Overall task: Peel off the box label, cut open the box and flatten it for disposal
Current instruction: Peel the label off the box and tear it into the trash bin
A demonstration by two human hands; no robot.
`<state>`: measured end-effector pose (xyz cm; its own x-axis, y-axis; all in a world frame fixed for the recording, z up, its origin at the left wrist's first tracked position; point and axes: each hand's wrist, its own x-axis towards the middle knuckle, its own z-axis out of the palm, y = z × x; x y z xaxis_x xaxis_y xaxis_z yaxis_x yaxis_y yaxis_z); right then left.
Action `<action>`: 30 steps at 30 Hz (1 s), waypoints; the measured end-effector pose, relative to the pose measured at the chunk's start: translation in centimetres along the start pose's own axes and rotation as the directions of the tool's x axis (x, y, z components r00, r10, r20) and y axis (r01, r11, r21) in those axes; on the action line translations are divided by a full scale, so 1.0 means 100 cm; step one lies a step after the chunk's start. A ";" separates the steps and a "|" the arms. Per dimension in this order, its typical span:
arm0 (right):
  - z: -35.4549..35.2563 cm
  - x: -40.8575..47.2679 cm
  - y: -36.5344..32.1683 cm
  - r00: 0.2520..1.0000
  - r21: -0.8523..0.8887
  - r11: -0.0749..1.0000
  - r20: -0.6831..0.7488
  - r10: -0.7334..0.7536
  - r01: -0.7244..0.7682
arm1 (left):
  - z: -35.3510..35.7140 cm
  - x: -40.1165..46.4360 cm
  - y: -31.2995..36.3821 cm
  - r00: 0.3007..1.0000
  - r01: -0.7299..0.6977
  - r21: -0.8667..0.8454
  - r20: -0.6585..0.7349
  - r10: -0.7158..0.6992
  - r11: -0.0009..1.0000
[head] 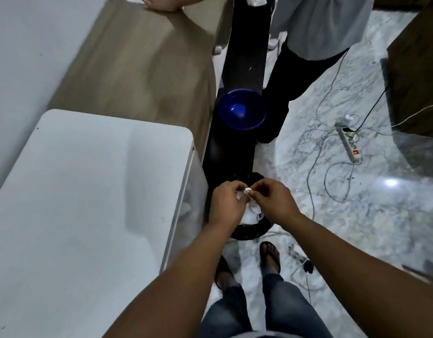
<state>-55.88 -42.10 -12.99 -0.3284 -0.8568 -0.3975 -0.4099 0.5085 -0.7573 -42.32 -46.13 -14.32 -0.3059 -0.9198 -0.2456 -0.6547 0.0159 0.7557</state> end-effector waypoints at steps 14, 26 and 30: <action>0.007 0.051 0.057 0.988 -0.145 0.988 0.133 0.073 -0.053 | 0.048 0.023 -0.028 0.965 0.255 0.102 0.042 -0.261 0.961; -0.032 0.025 -0.019 0.932 -0.131 0.966 0.317 -0.174 0.225 | -0.020 -0.026 0.035 0.940 0.277 -0.115 -0.171 -0.294 0.954; -0.032 0.011 -0.060 0.856 -0.090 0.921 0.412 -0.312 0.379 | -0.047 -0.059 0.053 0.887 0.269 -0.166 -0.340 -0.311 0.949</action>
<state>-56.53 -45.82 -7.18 0.1975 -0.9272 -0.3181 -0.5789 0.1516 -0.8012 -40.71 -42.48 -6.00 0.1678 -0.9545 -0.2466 -0.5886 -0.2977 0.7516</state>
